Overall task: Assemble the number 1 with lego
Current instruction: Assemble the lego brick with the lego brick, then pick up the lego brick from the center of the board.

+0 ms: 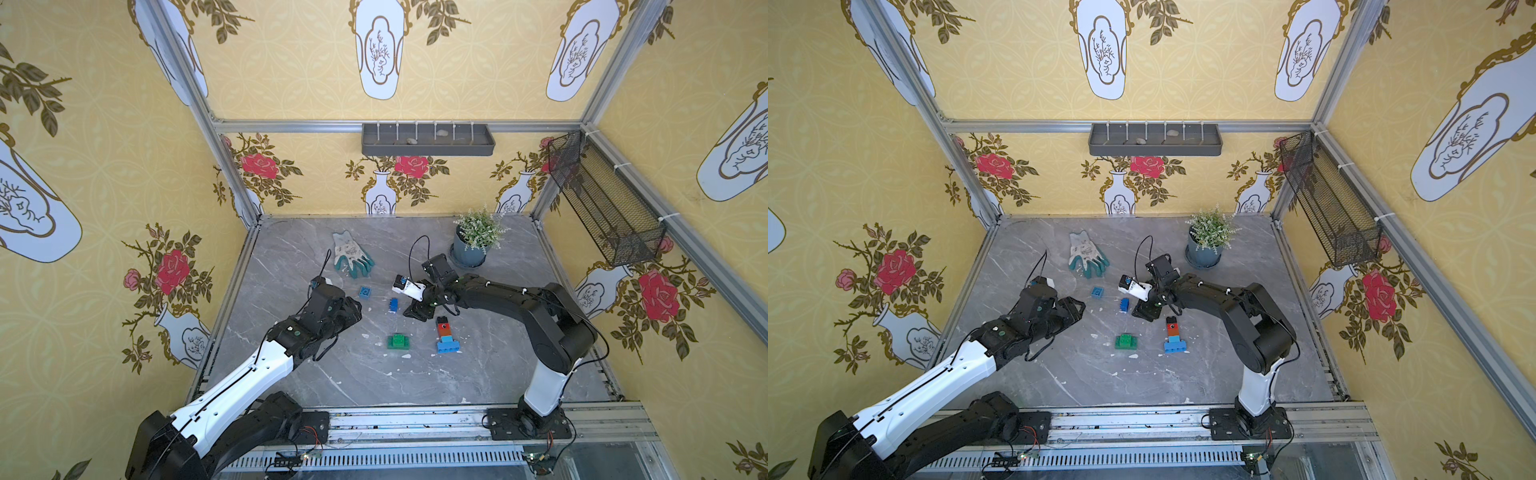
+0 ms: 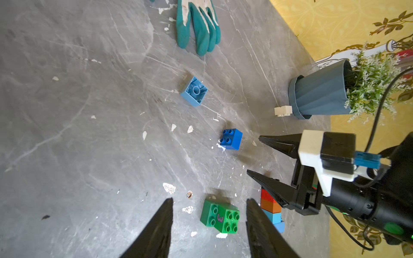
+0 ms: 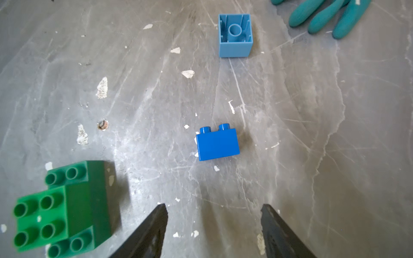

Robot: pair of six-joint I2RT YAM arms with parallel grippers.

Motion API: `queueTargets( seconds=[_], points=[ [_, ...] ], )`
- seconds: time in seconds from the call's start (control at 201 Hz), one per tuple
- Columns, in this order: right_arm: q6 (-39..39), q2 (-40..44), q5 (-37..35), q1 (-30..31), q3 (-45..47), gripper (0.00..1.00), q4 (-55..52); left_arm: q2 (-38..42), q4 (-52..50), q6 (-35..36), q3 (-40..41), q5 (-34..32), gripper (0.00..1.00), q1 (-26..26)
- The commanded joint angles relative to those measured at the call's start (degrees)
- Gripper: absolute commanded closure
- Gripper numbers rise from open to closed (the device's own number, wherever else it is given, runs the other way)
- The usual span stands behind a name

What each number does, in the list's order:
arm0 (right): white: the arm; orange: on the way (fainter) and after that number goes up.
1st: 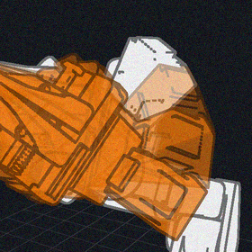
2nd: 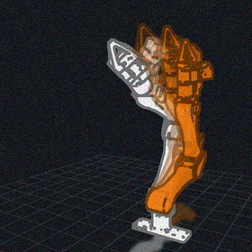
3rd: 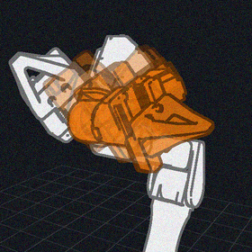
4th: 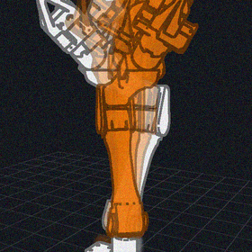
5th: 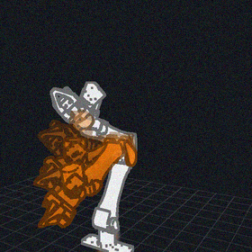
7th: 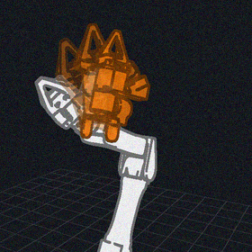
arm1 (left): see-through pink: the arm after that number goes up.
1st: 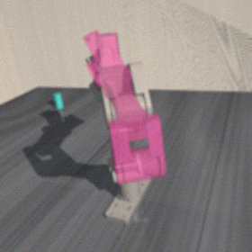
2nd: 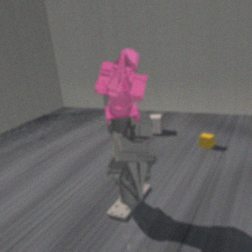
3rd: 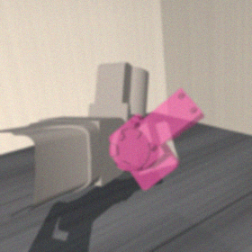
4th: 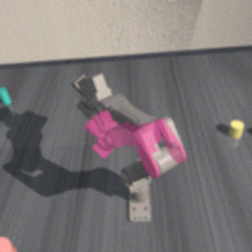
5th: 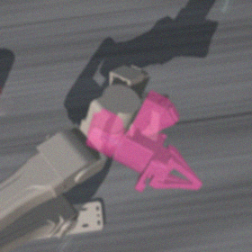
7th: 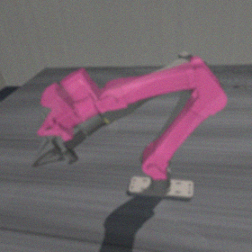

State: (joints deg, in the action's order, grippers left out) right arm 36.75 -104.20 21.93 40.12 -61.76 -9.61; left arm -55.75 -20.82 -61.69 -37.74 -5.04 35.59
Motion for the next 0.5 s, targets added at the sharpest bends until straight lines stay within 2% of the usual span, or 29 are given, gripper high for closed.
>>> queueTargets(
  seconds=[0.0, 0.339, 0.493],
  points=[
    [5.1, -2.0, 1.0, 0.1, -1.5, 0.32, 3.1, 0.2, -0.3, -1.0, 0.5, -1.2, 0.46, -0.4],
    [7.9, -7.0, 4.6, 0.6, -4.6, 0.41, 3.8, -1.3, 0.9, -1.6, 0.7, 0.3, 0.46, -2.2],
    [8.6, -8.7, 4.4, 1.2, -5.6, 0.42, 4.4, -1.7, 1.0, -1.6, 0.5, 0.9, 0.46, -2.6]
  ],
)
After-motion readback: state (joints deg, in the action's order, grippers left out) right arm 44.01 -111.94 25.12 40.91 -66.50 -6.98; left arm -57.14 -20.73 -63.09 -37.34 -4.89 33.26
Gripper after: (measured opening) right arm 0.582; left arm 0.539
